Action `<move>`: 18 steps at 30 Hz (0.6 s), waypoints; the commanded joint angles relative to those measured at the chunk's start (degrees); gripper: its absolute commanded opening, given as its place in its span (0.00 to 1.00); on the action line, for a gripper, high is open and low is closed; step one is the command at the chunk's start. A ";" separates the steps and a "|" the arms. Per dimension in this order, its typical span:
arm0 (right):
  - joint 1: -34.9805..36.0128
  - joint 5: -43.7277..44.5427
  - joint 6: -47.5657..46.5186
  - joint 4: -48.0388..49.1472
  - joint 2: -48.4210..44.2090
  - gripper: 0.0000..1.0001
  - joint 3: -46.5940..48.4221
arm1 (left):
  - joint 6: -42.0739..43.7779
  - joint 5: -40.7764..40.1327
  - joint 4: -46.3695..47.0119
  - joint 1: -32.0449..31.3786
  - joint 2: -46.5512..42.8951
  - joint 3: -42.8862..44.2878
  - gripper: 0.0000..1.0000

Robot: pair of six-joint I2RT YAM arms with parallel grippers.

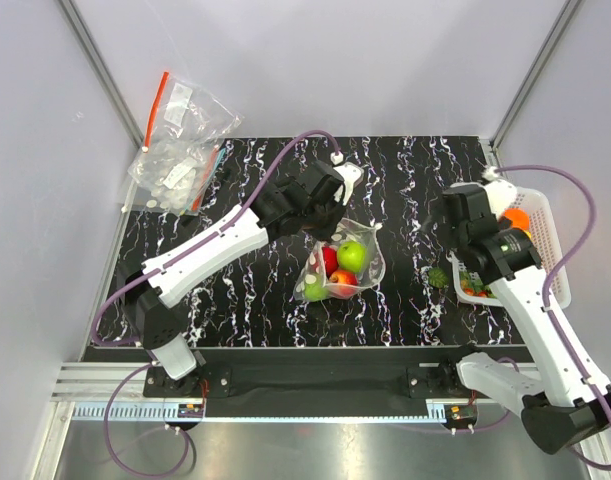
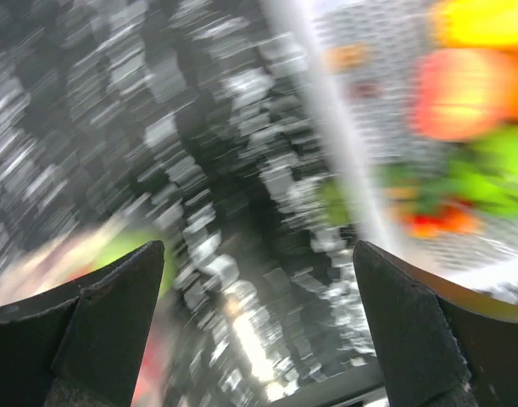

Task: Place the food in the zip-top bag and seal the zipper
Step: Place the fake fruit in the zipper food storage bag.

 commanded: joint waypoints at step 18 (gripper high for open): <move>-36.73 8.49 7.65 2.13 2.58 1.00 -13.72 | 0.87 1.29 0.42 -0.09 -3.15 0.31 0.02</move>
